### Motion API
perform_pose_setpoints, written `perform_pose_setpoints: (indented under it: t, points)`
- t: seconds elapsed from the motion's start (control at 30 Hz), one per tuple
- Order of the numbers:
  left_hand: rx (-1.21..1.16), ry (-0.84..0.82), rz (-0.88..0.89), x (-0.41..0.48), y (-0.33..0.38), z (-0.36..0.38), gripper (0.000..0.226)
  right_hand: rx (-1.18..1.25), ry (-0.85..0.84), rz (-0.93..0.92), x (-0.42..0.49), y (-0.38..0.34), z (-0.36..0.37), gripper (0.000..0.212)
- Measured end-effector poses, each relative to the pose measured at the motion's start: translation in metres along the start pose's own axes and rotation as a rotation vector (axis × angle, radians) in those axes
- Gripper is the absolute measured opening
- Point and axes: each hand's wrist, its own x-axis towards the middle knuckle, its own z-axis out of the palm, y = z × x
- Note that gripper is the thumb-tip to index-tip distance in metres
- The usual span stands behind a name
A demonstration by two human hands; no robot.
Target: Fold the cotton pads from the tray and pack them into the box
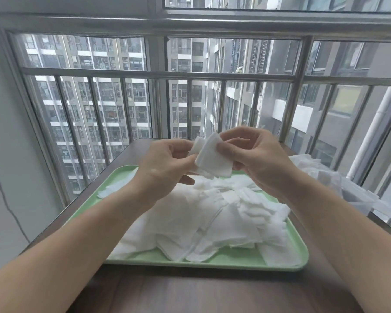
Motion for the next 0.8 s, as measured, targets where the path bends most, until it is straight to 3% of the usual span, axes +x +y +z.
perform_pose_setpoints:
  t: [0.23, 0.4, 0.47, 0.57, 0.67, 0.8]
  points:
    - [0.01, -0.122, 0.048, -0.004, 0.004, 0.004, 0.018, -0.106, 0.009, -0.019, 0.001, 0.004, -0.002, 0.019]
    - [-0.108, -0.139, -0.024, -0.001, 0.002, 0.003, 0.033, -0.17, 0.048, -0.05, 0.001, 0.006, 0.001, 0.023]
    - [-0.023, -0.149, 0.024, -0.003, 0.001, 0.003, 0.02, -0.207, 0.075, -0.073, 0.0, 0.007, 0.003, 0.026]
    - [0.1, -0.038, 0.082, -0.002, -0.004, 0.002, 0.012, -0.253, 0.15, -0.057, 0.002, 0.01, 0.005, 0.029]
    - [0.118, 0.15, 0.072, 0.003, -0.006, -0.003, 0.014, -0.308, 0.184, -0.006, 0.005, 0.013, 0.002, 0.015]
    - [0.077, 0.281, 0.048, 0.007, -0.005, -0.009, 0.011, -0.705, 0.025, -0.034, 0.006, 0.023, -0.003, 0.006]
